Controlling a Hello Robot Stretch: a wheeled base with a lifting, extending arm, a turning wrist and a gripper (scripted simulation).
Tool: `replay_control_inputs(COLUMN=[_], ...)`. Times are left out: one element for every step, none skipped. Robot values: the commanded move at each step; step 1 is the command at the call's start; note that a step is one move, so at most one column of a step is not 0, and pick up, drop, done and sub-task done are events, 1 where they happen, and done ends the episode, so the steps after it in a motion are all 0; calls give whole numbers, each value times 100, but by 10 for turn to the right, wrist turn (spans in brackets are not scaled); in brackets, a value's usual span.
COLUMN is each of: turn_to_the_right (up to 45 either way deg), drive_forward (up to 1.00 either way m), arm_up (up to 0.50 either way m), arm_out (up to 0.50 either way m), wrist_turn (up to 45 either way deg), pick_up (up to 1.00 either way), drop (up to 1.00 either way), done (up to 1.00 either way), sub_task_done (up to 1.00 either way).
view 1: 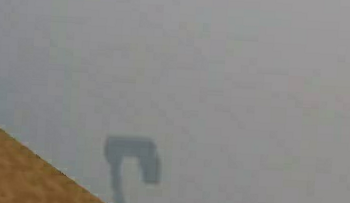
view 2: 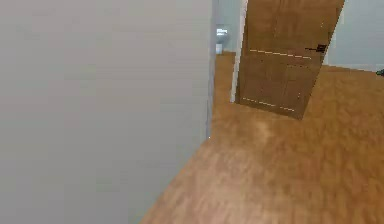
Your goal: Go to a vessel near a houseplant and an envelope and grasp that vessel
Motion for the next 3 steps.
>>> replay_control_inputs(turn_to_the_right=[450,450,240], drive_forward=[0,0,0], arm_up=[0,0,0], arm_out=[0,0,0], wrist_turn=[0,0,0], pick_up=[0,0,0], drop=[0,0,0], done=[0,0,0], sub_task_done=[0,0,0])
